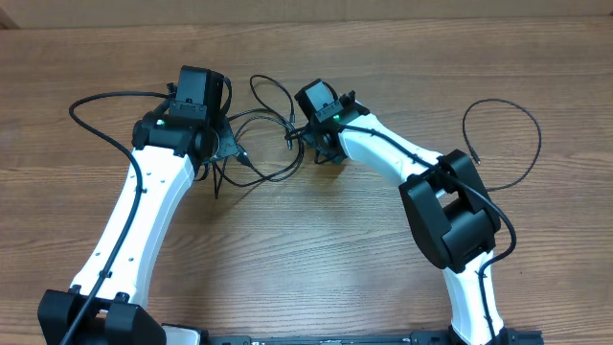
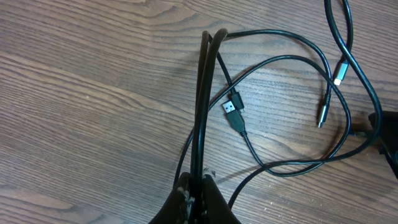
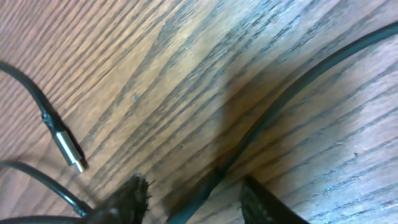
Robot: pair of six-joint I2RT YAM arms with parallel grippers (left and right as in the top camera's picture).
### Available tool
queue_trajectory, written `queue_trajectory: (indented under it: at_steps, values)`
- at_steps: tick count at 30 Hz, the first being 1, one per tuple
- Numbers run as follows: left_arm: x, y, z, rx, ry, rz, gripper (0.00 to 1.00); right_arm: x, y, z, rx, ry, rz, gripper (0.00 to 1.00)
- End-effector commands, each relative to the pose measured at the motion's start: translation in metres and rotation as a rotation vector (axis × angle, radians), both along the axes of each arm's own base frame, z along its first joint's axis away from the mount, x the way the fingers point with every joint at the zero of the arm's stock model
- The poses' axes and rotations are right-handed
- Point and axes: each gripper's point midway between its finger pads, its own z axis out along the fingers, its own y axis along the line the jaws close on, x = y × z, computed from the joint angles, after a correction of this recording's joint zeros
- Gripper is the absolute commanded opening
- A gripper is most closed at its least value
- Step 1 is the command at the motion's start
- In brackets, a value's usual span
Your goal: Untangle cables
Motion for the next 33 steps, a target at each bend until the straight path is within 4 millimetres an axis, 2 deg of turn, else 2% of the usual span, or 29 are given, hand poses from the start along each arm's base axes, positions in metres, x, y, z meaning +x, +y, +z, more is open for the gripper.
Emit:
queue_trajectory:
  at_steps: [1,2,6,9,13,19,23,27,29,32,33]
  values:
    - [0.0,-0.004,0.002,-0.014,-0.003,0.001,0.04,-0.02,-0.011,-0.027,-0.043,0.069,-0.025,0.42]
    - [0.0,-0.004,0.002,-0.014,-0.003,0.001,0.04,-0.022,-0.012,-0.028,-0.045,0.073,-0.025,0.41]
    - [0.0,-0.004,0.001,-0.013,-0.001,0.001,0.04,-0.025,-0.014,-0.029,-0.053,0.085,-0.024,0.25]
    - [0.0,-0.004,0.001,-0.014,-0.002,0.001,0.04,-0.028,-0.015,-0.03,-0.059,0.099,-0.023,0.16]
    - [0.0,-0.004,0.001,-0.013,-0.002,0.001,0.04,-0.032,-0.018,-0.032,-0.074,0.118,-0.02,0.14]
    - [0.0,-0.004,0.001,-0.014,-0.002,0.001,0.04,-0.037,-0.026,-0.032,-0.092,0.147,-0.03,0.05]
    - [0.0,-0.004,0.001,-0.013,-0.001,0.001,0.04,-0.034,-0.041,-0.02,-0.106,0.149,-0.059,0.04]
    - [0.0,-0.004,0.001,-0.014,-0.002,0.001,0.04,-0.026,-0.072,0.008,-0.169,0.11,-0.099,0.04]
    - [0.0,-0.004,0.001,-0.013,-0.002,0.001,0.04,-0.022,-0.094,0.028,-0.219,0.085,-0.095,0.04]
    - [0.0,-0.004,0.002,-0.013,-0.003,0.001,0.04,-0.02,-0.141,0.061,-0.315,0.065,-0.104,0.04]
    - [0.0,-0.004,0.002,-0.013,-0.003,0.001,0.04,-0.021,-0.167,0.075,-0.362,0.063,-0.136,0.04]
